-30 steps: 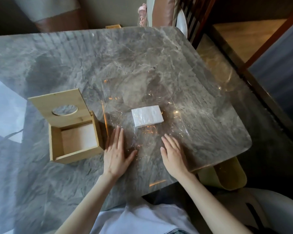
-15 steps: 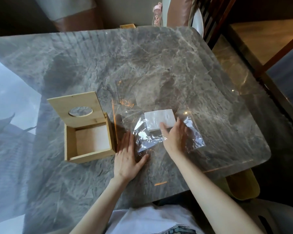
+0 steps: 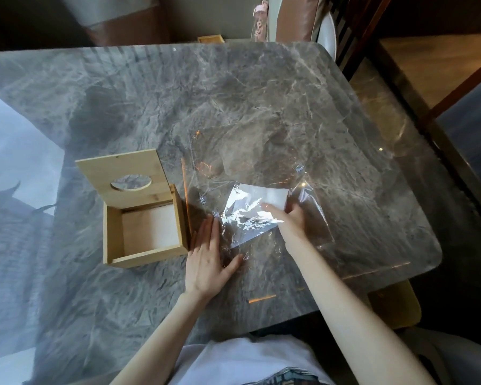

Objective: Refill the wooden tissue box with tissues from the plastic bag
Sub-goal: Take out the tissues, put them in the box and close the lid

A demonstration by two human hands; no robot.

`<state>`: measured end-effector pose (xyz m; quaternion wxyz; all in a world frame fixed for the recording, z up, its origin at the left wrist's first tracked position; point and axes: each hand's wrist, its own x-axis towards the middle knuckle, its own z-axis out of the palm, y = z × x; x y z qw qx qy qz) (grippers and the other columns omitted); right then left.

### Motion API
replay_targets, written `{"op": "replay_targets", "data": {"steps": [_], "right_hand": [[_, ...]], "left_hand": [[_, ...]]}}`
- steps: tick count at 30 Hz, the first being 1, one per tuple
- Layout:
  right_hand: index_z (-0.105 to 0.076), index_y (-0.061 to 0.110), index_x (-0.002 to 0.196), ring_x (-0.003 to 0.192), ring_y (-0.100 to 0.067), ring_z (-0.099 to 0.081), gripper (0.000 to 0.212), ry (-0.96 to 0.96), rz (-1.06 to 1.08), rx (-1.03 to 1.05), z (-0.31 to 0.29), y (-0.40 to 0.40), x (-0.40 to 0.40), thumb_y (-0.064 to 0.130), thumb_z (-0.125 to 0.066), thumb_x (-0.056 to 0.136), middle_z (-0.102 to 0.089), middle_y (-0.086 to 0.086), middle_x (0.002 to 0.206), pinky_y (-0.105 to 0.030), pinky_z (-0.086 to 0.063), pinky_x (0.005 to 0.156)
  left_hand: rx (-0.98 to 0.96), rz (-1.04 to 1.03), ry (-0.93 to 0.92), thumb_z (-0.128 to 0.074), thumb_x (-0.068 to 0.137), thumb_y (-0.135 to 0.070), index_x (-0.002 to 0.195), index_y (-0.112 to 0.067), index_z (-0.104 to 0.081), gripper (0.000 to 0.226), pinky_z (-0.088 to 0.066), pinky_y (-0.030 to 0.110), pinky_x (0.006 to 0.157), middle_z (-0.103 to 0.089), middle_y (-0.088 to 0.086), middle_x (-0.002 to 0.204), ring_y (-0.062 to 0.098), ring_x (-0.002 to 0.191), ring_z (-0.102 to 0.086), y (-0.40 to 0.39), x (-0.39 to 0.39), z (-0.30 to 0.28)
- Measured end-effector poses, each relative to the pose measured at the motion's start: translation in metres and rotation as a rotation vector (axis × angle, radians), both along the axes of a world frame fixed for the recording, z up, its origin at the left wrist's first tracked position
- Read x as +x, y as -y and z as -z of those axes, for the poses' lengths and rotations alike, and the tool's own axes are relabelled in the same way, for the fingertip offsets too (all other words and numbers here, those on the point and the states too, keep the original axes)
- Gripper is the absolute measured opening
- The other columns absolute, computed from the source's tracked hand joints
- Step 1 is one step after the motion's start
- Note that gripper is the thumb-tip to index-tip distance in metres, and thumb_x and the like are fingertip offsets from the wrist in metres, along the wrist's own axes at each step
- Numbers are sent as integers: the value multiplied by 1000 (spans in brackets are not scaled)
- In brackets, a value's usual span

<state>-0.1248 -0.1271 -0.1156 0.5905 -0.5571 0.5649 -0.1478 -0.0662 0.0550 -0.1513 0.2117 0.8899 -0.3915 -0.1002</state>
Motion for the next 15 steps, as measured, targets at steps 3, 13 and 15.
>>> {"op": "replay_targets", "data": {"steps": [3,13,15], "right_hand": [[-61,14,102,92,-22,-64,29,129,52,111,-14,-20,-15,10,-70,75,-66,-5,99,-35,-55,78],[-62,9,91,62,-20,-53,13,147,78,378,-30,-45,-88,10,-65,79,-62,-9,79,-30,-45,53],[-62,8,92,60,-21,-52,14,113,53,387,-30,-43,-101,14,-64,80,-61,-9,77,-30,-45,53]], "left_hand": [[-6,0,-6,-45,76,-60,141,-3,-25,89,-12,30,110,-32,16,148,27,138,-27,0,-1,-2],[40,2,27,-36,68,-76,141,-3,-26,104,-21,40,112,-36,23,145,29,138,-28,1,-3,-3],[58,20,15,-38,65,-76,141,-5,-26,105,-16,40,114,-32,24,147,29,140,-23,0,-3,-2]]}}
